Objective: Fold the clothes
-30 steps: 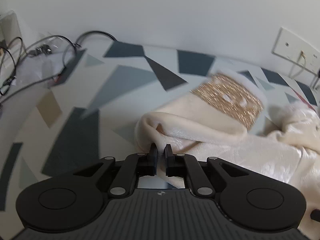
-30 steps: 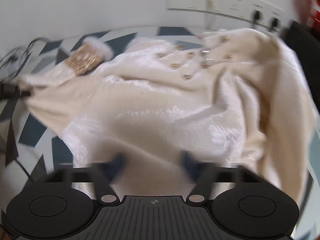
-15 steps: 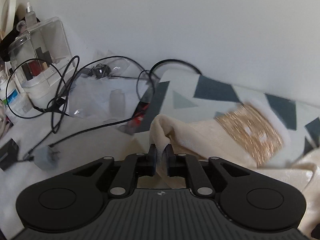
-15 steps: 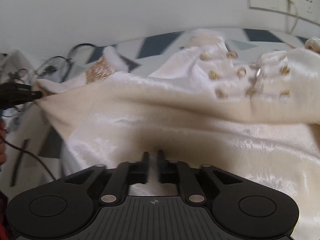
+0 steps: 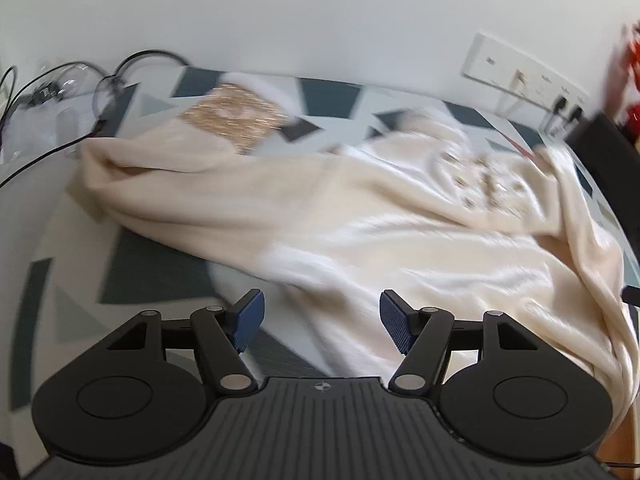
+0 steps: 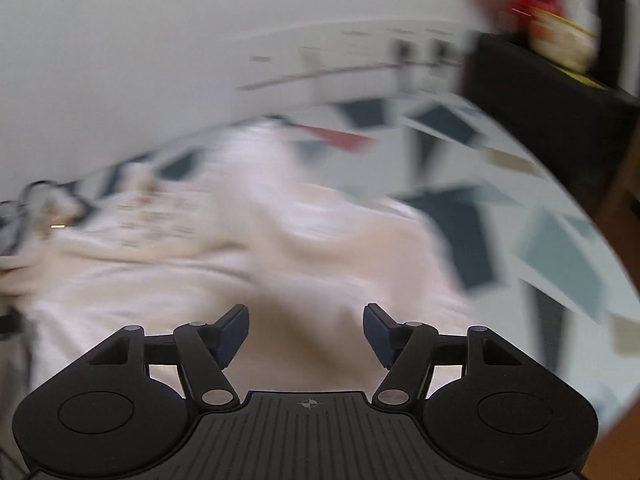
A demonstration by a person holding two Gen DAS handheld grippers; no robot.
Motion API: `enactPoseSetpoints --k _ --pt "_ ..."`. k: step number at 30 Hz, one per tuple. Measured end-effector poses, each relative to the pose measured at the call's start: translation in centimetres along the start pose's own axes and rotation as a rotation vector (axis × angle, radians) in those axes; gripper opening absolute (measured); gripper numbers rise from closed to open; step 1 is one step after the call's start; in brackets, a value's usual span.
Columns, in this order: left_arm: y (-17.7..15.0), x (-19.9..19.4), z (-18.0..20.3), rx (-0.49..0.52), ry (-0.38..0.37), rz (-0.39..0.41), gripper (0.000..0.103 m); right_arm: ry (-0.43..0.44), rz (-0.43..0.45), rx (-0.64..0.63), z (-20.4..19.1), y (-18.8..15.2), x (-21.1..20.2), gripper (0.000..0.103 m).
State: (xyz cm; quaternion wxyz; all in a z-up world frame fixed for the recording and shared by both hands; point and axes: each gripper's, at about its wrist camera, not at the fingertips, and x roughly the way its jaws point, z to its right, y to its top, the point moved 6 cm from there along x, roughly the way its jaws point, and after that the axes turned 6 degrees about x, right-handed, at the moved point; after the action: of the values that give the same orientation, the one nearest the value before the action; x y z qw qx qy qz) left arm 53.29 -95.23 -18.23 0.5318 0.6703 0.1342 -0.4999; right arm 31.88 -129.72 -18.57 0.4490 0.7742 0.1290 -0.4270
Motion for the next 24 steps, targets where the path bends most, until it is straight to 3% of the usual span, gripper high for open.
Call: enactPoseSetpoints --k 5,9,11,13,15,18,21,24 --pt "-1.9 1.7 3.6 -0.036 0.072 -0.105 0.067 -0.059 -0.100 0.033 6.2 -4.0 -0.2 0.061" --pt "-3.4 1.8 4.5 -0.057 0.106 -0.162 0.070 -0.055 -0.087 0.064 7.8 -5.0 -1.2 0.067" --pt "-4.1 1.7 5.3 -0.049 0.113 -0.185 0.072 -0.007 -0.054 0.109 8.4 -4.5 -2.3 0.052" --pt "-4.6 1.6 6.1 -0.042 0.117 -0.202 0.072 0.042 -0.021 0.153 9.0 -3.9 -3.4 0.020" --pt "-5.0 1.6 6.6 -0.036 0.131 -0.209 0.072 0.090 0.012 0.197 9.6 -3.3 -4.6 0.008" --pt "-5.5 1.6 7.0 -0.027 0.168 -0.212 0.078 0.162 0.062 0.264 10.5 -2.4 -6.3 0.000" --pt "-5.8 1.9 6.8 -0.049 0.170 -0.213 0.079 0.231 0.114 0.320 11.3 -1.4 -8.2 0.000" --pt "-6.1 1.9 6.3 -0.114 0.157 -0.210 0.079 0.237 0.132 0.216 11.2 1.6 -9.7 0.000"
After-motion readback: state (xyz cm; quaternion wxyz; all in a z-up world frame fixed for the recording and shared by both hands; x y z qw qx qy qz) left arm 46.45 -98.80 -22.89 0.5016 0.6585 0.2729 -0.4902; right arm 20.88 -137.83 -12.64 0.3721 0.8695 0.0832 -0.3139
